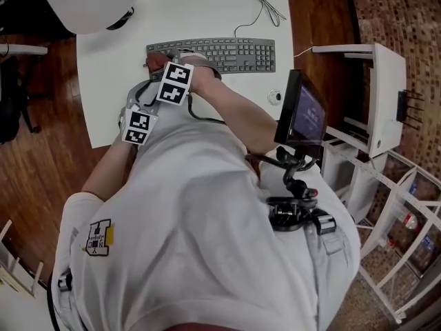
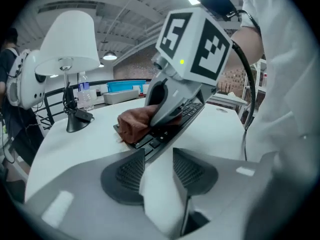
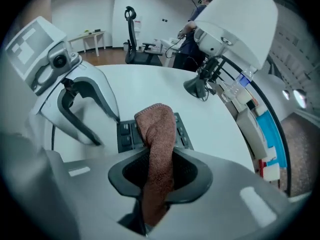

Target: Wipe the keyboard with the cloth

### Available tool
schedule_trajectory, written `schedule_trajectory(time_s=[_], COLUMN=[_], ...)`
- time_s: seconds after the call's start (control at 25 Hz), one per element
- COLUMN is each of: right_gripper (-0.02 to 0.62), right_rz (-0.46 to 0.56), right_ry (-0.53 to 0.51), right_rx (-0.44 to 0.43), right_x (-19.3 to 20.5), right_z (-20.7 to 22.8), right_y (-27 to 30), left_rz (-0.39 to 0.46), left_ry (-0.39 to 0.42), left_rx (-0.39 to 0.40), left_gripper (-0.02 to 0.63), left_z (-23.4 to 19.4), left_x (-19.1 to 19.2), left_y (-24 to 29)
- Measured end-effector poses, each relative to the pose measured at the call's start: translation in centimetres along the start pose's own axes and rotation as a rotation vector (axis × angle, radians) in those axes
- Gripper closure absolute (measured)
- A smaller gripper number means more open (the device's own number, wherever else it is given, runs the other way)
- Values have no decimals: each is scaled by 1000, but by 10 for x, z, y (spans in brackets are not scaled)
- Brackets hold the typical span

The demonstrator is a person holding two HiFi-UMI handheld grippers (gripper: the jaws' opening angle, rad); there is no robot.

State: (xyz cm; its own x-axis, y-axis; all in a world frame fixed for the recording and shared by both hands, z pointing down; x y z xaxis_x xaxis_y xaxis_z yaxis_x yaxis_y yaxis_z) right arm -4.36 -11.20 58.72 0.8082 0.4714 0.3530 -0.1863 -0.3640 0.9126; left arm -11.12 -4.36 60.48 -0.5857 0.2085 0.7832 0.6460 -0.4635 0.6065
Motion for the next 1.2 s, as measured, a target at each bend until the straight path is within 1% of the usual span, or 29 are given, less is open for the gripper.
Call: schedule_trajectory(time_s=[0.12,0.28,0.44,0.56,0.68,0.84,0.96,1.08,1.2], right_gripper=[508,508,508,508,508,509,508,508,508], right_rz=[-28,-73,-125,-160,-187,-228,-249,-261,-239], right_ry=[54,171,286,363,429,503,524,497,435], right_rx=[39,109,176,222,265,316,333,343,338], right_x=[38,113,185,223,253,287,299,296,275], right_z=[29,75,105,122,136,150,153,153,147], right_y=[-17,-43,-52,-57,-67,-80,-84,-85,-88], left_rz=[-20,-45,-68,-85,-98,-109,-106,-99,-86], left_ry=[-6,16,25,32,43,52,50,44,41], left_rx=[-15,-34,-54,-63,-64,-62,-65,-65,-60], left_gripper=[451,451,451,451,451,451,451,451,451], left_z=[1,5,9,5,0,-3,-2,1,5], left_x=[-9,-26,-17,-8,-3,-1,0,-1,-5], left_y=[-1,1,6,5,1,-3,-3,-1,4])
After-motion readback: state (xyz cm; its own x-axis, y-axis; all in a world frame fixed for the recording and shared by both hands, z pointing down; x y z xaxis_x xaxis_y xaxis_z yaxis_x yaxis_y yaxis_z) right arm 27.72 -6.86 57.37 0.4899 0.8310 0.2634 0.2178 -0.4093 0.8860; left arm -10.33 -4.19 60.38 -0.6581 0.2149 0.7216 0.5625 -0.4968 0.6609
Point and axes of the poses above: the fingertips, and each gripper's own axes: y forward along the fingers, z to its right, x out of its underside, the point moved 4 cm from there along -y, backward along the fingers, and after that the axes turned 10 degrees about y, right-handed, at the moved point
